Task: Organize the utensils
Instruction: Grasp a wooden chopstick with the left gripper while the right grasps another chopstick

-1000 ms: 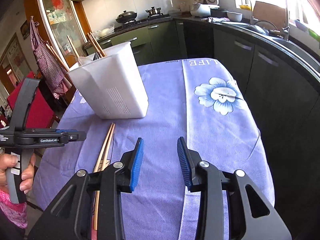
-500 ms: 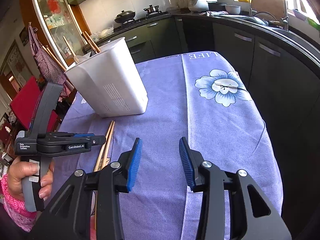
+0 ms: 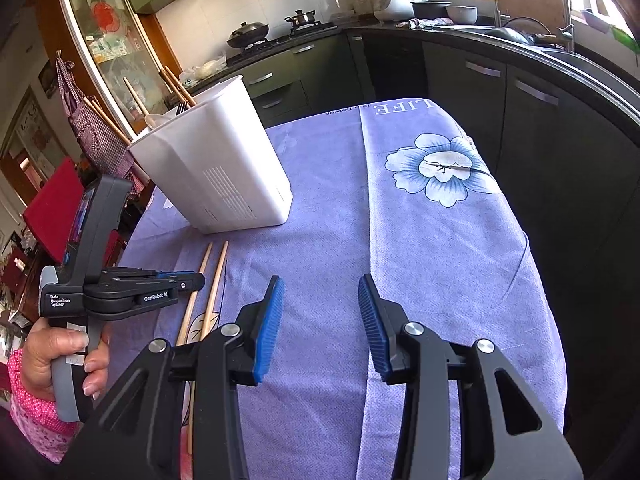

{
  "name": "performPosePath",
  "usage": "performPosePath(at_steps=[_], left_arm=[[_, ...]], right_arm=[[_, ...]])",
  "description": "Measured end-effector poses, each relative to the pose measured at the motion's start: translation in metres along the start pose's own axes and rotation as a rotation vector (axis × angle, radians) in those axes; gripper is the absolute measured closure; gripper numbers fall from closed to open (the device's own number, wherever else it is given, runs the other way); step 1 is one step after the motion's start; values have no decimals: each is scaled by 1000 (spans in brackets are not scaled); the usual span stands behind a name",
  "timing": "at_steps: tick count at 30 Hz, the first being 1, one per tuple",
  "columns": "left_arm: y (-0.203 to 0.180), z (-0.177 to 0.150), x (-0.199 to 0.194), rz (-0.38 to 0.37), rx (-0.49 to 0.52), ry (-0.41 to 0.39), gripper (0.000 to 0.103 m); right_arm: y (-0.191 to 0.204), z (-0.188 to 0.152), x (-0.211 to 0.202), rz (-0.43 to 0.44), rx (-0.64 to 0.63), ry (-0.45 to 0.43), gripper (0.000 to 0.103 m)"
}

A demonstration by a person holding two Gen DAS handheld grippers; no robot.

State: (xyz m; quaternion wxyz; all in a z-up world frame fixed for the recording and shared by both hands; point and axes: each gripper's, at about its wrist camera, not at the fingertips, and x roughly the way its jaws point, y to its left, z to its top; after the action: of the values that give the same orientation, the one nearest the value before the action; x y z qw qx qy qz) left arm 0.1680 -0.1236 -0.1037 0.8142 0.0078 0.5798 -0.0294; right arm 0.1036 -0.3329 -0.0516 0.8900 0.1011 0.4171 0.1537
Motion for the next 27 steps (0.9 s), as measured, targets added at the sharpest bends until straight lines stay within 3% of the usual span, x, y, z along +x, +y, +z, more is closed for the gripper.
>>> performPosePath(at_steps=[8,12,15,17,22,27], left_arm=[[29,-3,-14,-6,-15,-30,97],[52,-6,-31,-18,-45,-56,97],[70,-5,-44,-24,-72,-82,97],[82,-5,-53,-18,-90,-106,97],[101,-8,-63,-8,-120,-129,97],[104,-13,-60,-20,-114,-122,97]], right_arm=[[10,-5,21,-23,-43,68,61],[38,-3,40,0,-103,98,61],[65,2,57,43,-157,142,70],[85,5,70,51,-202,166,71],[127,7,100,31,-301,224,74],[144,1,124,-24,-334,265,74]])
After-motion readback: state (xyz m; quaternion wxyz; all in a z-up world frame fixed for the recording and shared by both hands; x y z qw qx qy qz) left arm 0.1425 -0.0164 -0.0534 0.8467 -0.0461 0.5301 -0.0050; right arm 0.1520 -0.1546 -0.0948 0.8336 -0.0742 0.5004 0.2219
